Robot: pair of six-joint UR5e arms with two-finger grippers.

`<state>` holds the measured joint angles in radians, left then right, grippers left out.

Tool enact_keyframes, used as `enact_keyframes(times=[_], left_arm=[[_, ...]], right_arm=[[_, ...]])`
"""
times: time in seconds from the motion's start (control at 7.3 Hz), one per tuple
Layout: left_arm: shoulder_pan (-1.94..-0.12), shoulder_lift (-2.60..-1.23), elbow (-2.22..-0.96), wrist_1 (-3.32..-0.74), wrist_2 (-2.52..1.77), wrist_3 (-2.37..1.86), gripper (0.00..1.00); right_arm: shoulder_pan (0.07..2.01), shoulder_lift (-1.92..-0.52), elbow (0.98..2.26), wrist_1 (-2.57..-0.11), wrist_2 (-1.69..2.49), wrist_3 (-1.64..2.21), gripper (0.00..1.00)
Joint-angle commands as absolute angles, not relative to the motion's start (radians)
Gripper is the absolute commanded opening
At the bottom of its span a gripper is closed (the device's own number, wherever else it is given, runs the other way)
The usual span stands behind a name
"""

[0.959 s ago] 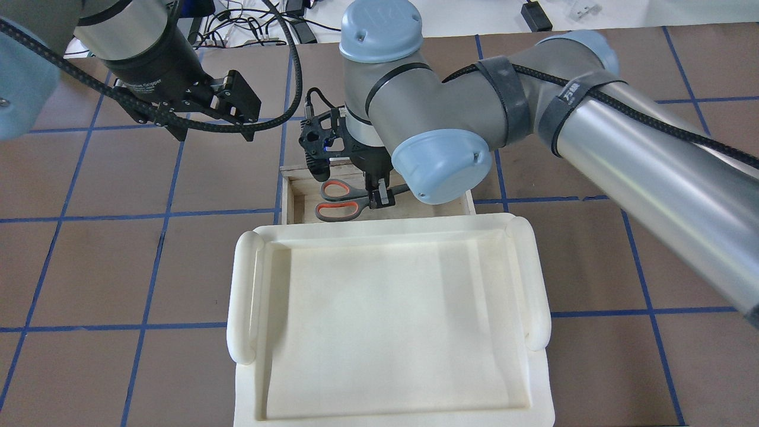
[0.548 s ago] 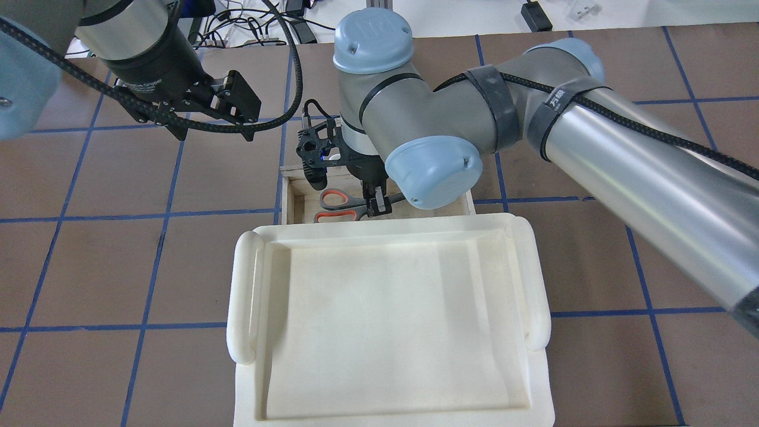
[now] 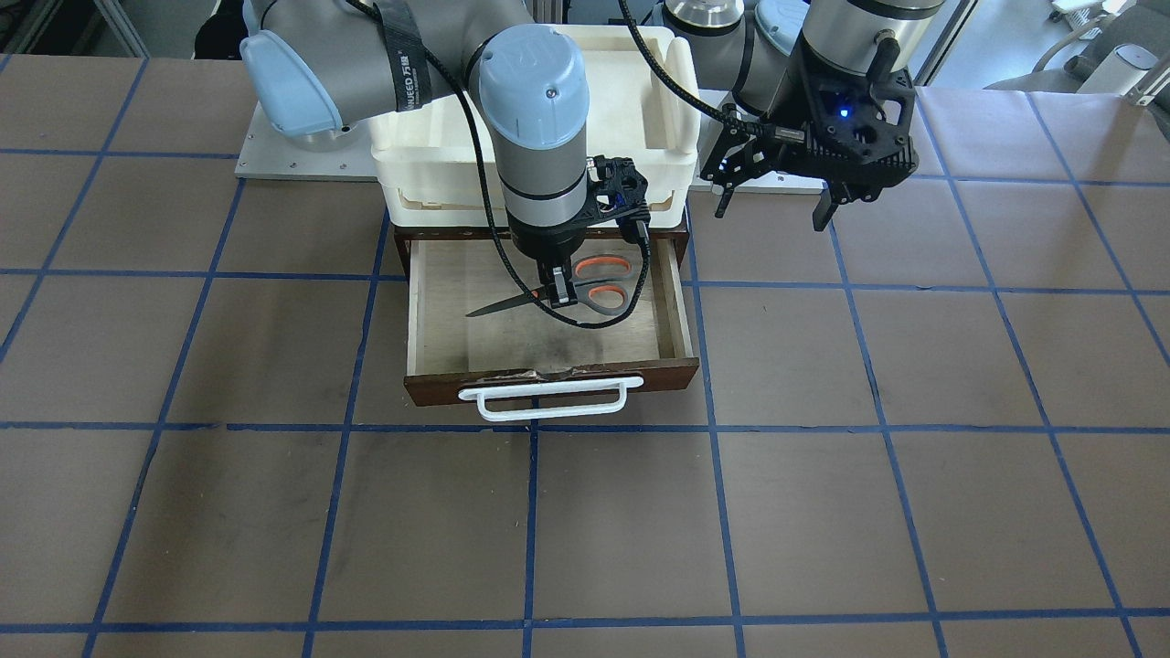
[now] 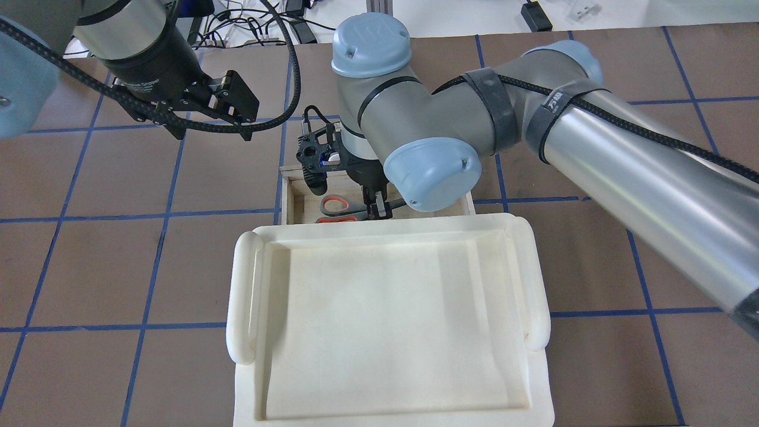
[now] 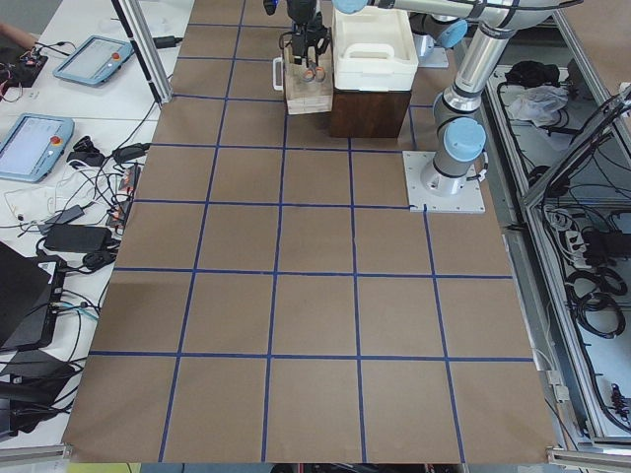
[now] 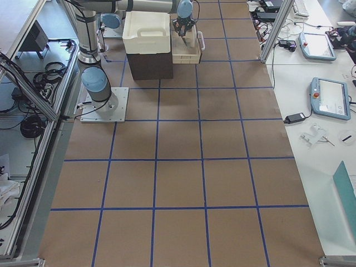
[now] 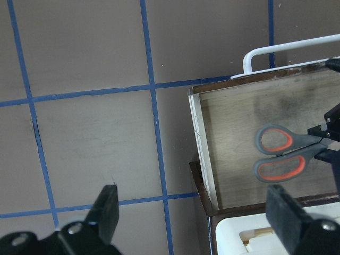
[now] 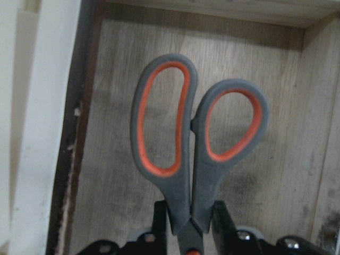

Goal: Put scissors in drawer and close it
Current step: 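Lower the scissors into the drawer and open the right gripper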

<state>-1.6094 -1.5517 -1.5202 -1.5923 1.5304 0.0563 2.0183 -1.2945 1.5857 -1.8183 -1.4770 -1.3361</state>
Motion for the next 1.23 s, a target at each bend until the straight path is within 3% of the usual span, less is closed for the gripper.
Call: enact_keyframes(times=[0.0, 0.14, 0.27, 1.1], left_arm=[[-1.605, -1.549, -1.52, -1.594, 1.539, 0.061, 1.0], [-1.603, -1.543, -1.52, -1.603, 1.542, 0.08, 1.0], [-1.598, -1.542, -1.52, -1.603, 1.545, 0.084, 1.0], [-1.597, -1.594, -1.484, -1.542, 1.537, 0.051, 1.0]], right_arm=[[2.019, -1.293, 1.585, -1.816, -1.476, -1.335, 0.51], [2.019, -1.295, 1.586, -1.818, -1.474, -1.335, 0.82], [2.019, -1.295, 1.586, -1.816, -1.476, -1.336, 1.0], [1.968, -1.327, 1.578, -1.836, -1.499, -1.321, 1.0]])
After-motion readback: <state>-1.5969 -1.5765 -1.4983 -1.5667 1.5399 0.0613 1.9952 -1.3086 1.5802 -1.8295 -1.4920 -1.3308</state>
